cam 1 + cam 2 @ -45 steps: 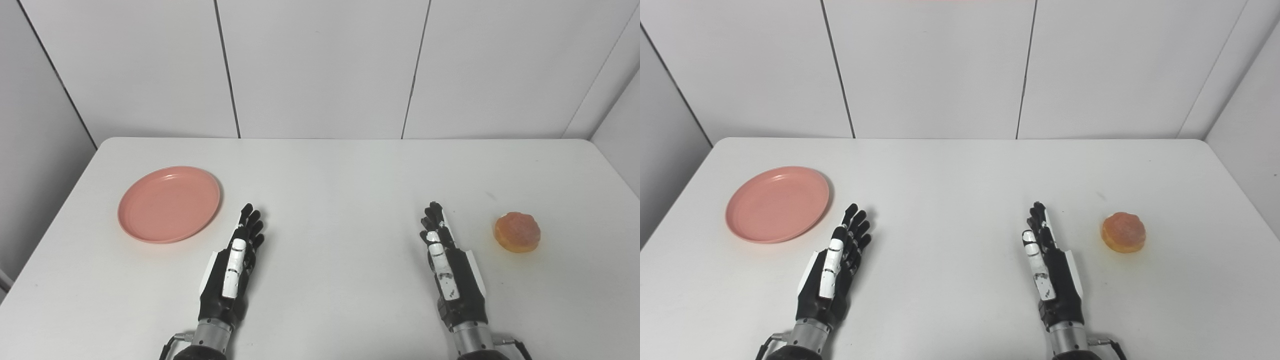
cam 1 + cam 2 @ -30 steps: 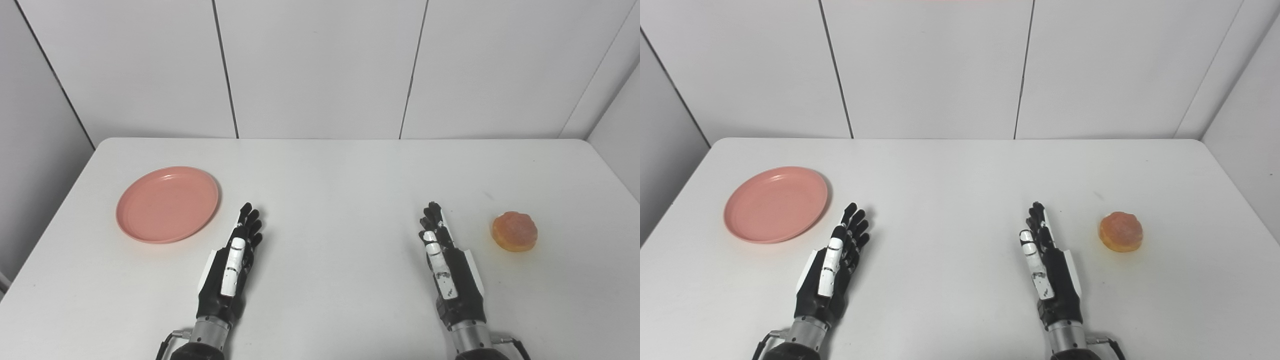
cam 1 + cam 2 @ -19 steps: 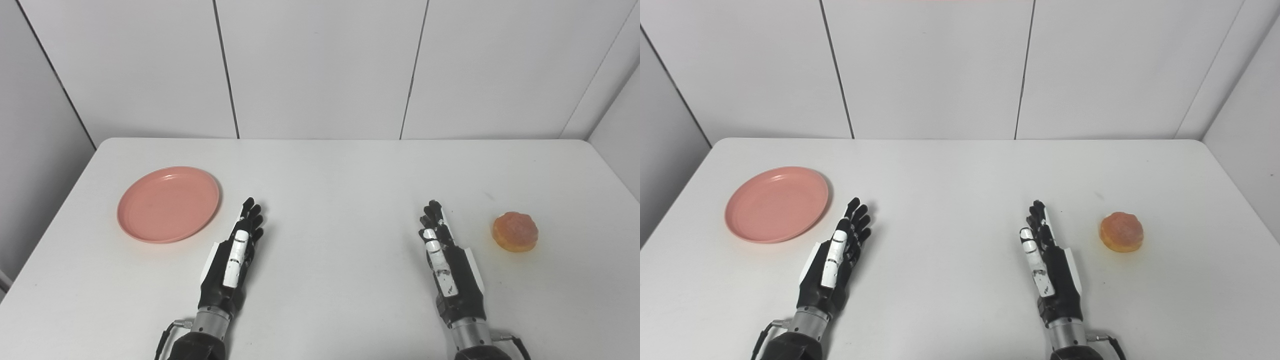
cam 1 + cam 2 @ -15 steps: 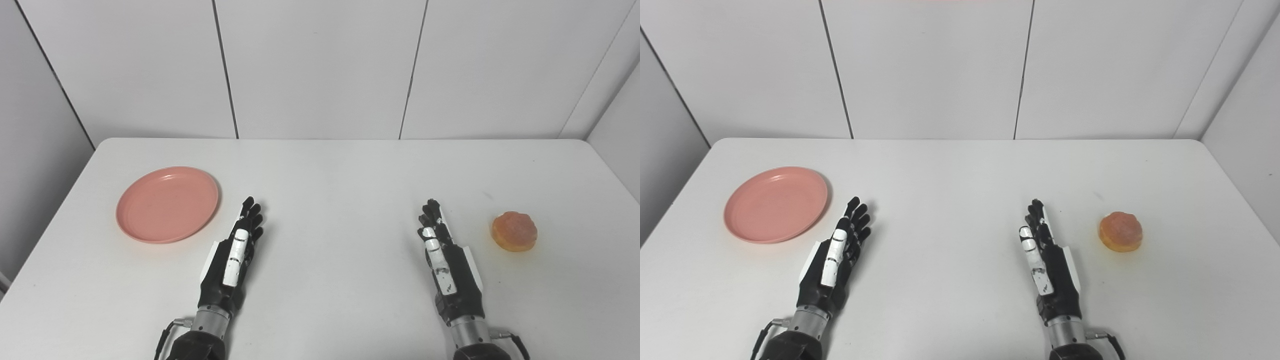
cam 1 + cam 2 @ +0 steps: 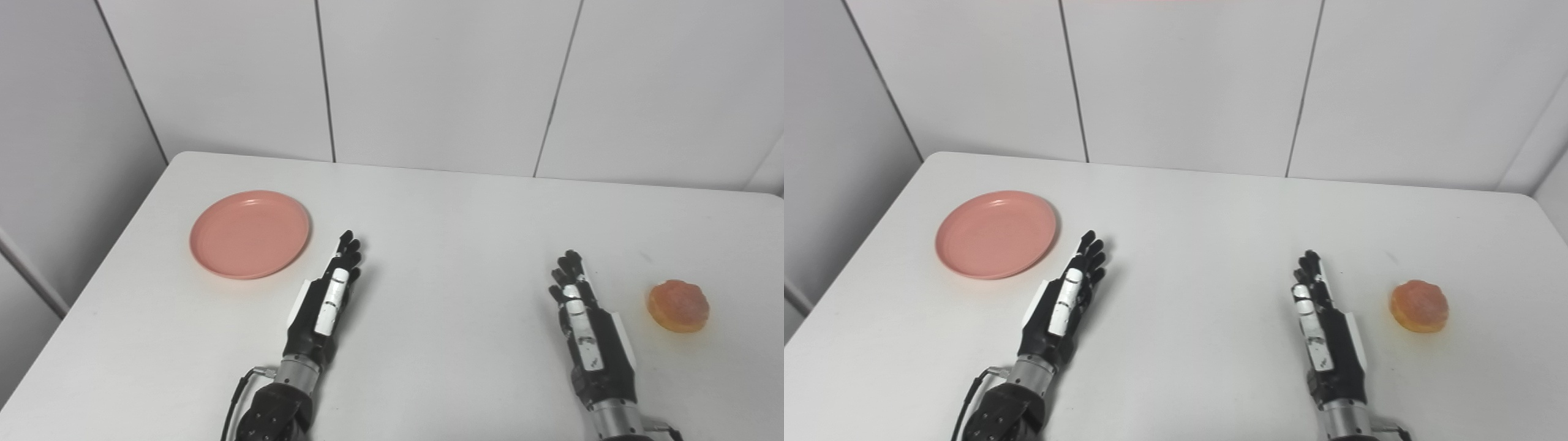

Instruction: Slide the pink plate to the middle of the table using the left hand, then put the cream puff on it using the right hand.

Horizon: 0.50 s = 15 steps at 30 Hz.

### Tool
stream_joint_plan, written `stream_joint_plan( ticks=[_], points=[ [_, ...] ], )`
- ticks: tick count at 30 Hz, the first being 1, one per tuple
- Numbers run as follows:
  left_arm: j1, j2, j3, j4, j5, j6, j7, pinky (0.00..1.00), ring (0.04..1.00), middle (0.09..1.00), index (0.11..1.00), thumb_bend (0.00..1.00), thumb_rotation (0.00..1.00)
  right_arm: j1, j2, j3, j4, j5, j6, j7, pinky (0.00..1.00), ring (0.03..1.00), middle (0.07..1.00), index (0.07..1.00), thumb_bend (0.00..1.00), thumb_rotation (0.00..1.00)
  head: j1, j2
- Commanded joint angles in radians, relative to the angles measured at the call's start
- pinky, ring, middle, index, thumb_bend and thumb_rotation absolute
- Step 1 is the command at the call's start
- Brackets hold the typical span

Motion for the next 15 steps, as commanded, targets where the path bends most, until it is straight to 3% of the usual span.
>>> stream_joint_plan(
  ticks=[1,3,6,11,13,15],
  points=[
    [0.035,-0.04,-0.006,0.065,-0.01,-0.057,0.013,1.0,1.0,1.0,1.0,0.53,1.0,0.043,-0.017,-0.015,0.098,0.008,-0.078,0.02,1.0,1.0,1.0,1.0,0.55,0.87,0.011,-0.012],
    [0.035,-0.057,0.007,0.068,-0.029,-0.077,0.013,1.0,1.0,1.0,1.0,0.48,1.0,0.033,-0.02,-0.014,0.128,0.008,-0.093,0.022,1.0,1.0,1.0,1.0,0.65,0.89,0.017,-0.02],
    [0.017,-0.062,0.026,0.085,-0.047,-0.107,0.011,1.0,1.0,1.0,1.0,0.49,1.0,0.022,-0.018,-0.014,0.149,0.003,-0.108,0.015,1.0,1.0,1.0,1.0,0.66,0.89,0.02,-0.04],
    [-0.037,-0.048,0.056,0.148,-0.044,-0.22,0.022,1.0,1.0,1.0,1.0,0.55,1.0,0.003,-0.013,-0.023,0.173,0.037,-0.114,0.033,1.0,1.0,1.0,1.0,0.64,0.83,0.016,-0.06],
    [-0.055,-0.048,0.075,0.149,-0.062,-0.229,0.027,1.0,1.0,1.0,0.996,0.58,1.0,-0.001,-0.013,-0.023,0.189,0.026,-0.128,0.029,1.0,1.0,1.0,1.0,0.63,0.85,0.019,-0.074],
    [-0.072,-0.046,0.097,0.119,-0.067,-0.19,0.048,1.0,0.991,0.992,0.984,0.63,1.0,0.0,-0.016,-0.023,0.193,0.015,-0.132,0.023,1.0,1.0,1.0,1.0,0.61,0.85,0.019,-0.074]
  ],
)
